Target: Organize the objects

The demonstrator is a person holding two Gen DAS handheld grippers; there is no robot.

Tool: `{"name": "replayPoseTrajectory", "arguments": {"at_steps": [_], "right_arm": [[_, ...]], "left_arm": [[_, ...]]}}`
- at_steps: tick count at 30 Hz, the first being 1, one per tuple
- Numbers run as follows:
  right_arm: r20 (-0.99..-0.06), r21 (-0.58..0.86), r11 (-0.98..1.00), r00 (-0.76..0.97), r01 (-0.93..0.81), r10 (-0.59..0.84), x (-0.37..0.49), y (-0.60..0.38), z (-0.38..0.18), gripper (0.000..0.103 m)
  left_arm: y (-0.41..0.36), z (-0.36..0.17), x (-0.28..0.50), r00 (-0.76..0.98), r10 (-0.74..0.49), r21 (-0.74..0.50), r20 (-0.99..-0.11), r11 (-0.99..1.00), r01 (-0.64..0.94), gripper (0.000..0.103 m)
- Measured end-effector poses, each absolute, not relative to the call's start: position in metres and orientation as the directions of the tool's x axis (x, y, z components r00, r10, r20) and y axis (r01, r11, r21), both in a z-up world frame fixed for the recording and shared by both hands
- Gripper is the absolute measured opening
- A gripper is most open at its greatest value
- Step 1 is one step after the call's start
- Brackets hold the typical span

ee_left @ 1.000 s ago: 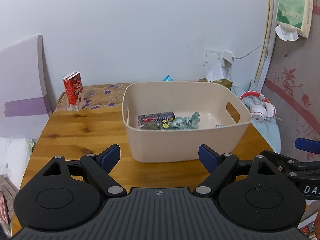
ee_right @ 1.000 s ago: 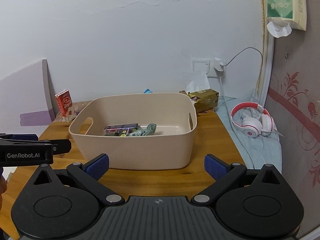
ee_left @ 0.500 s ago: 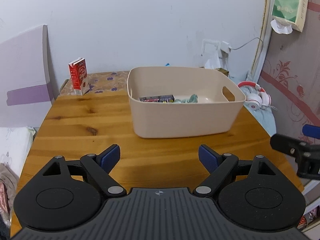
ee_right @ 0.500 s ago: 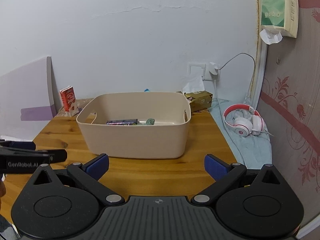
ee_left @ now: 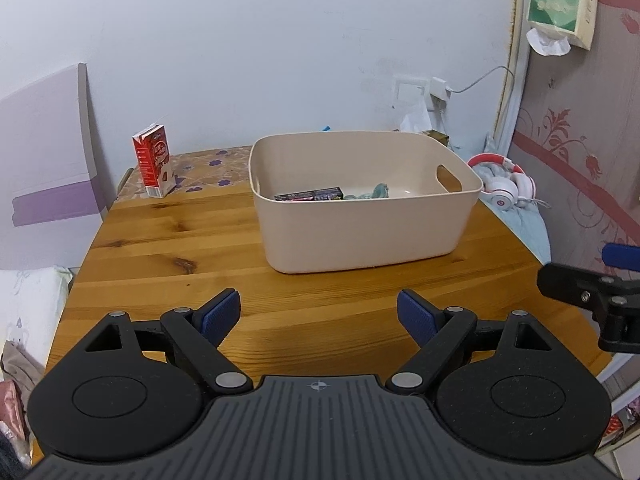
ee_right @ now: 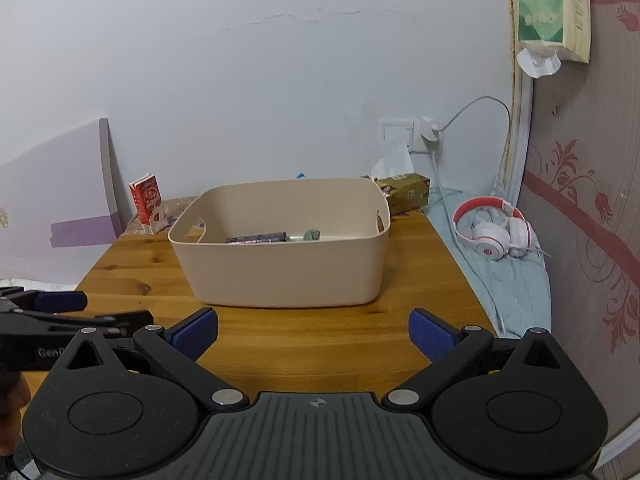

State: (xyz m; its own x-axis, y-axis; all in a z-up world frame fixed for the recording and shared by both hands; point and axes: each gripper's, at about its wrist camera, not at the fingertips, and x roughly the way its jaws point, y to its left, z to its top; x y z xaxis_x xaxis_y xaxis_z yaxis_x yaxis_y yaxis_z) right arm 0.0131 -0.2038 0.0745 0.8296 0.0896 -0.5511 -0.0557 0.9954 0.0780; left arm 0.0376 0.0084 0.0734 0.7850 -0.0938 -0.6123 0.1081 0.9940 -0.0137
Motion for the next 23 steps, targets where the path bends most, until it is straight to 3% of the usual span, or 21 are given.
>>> {"name": "replayPoseTrajectory", "arguments": {"at_steps": [23], "right_arm": [[-0.612,0.072,0.997,0.787,-0.041,0.077,0.022,-0.209,0.058,0.103]], "left_arm": [[0.018,0.067,0.043,0.769,-0.103,-0.030,-0.631,0.994,0.109,0.088]]}}
